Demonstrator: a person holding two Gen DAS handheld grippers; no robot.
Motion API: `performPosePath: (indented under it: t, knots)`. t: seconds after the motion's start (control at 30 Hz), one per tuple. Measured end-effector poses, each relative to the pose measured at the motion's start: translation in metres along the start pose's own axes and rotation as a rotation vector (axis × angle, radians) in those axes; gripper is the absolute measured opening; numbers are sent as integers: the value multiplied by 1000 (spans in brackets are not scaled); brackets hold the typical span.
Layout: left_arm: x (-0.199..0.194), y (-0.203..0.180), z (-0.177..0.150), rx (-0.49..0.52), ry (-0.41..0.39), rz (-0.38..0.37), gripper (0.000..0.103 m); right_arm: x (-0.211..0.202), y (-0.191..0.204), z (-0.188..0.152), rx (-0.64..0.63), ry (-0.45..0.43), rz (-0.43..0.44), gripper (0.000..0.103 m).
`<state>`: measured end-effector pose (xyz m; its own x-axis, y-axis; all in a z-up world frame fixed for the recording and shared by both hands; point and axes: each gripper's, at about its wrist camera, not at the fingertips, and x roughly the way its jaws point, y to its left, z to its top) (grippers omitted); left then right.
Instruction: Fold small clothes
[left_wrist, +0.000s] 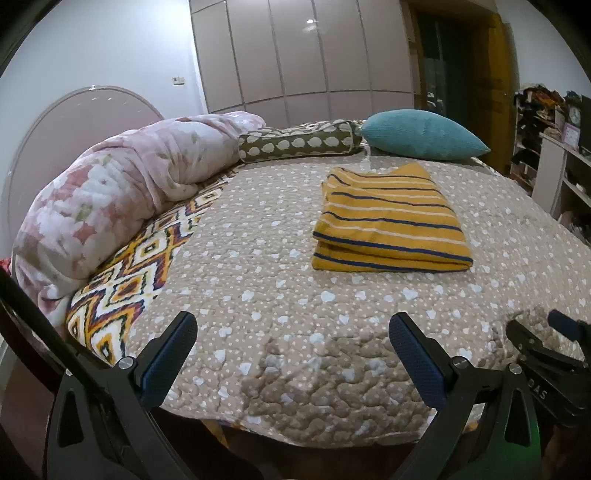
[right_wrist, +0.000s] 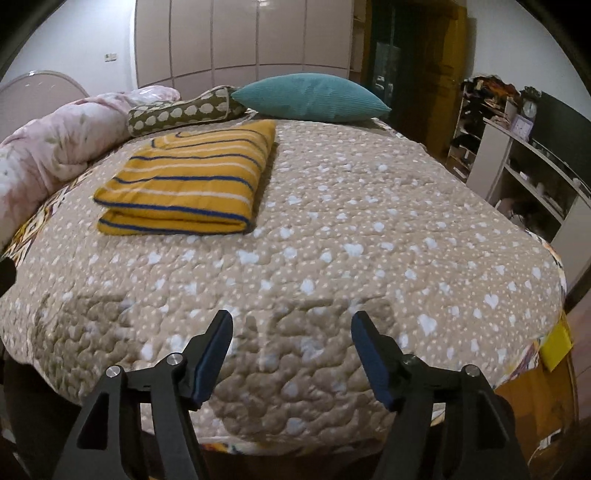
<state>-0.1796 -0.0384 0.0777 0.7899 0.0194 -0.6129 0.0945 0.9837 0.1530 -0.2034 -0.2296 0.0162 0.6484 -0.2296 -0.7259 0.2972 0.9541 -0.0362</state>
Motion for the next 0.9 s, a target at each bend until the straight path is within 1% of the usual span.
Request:
performPosePath:
  t: [0.17,0.4,0.67,0.9]
  knots:
    - [2,0,0,6,8,-21,103,-4,7,2,-26,-10,-8,74]
    - [9,5,0,-16,43,-47,103,2,19,0,-65,18,1,76]
    - [17,3,-2,-15,85,-84,103,8,18,-1,-59,44,4,76]
    - [22,3,-3,-17,113,-94,103,13,18,-2,-57,66,10,76]
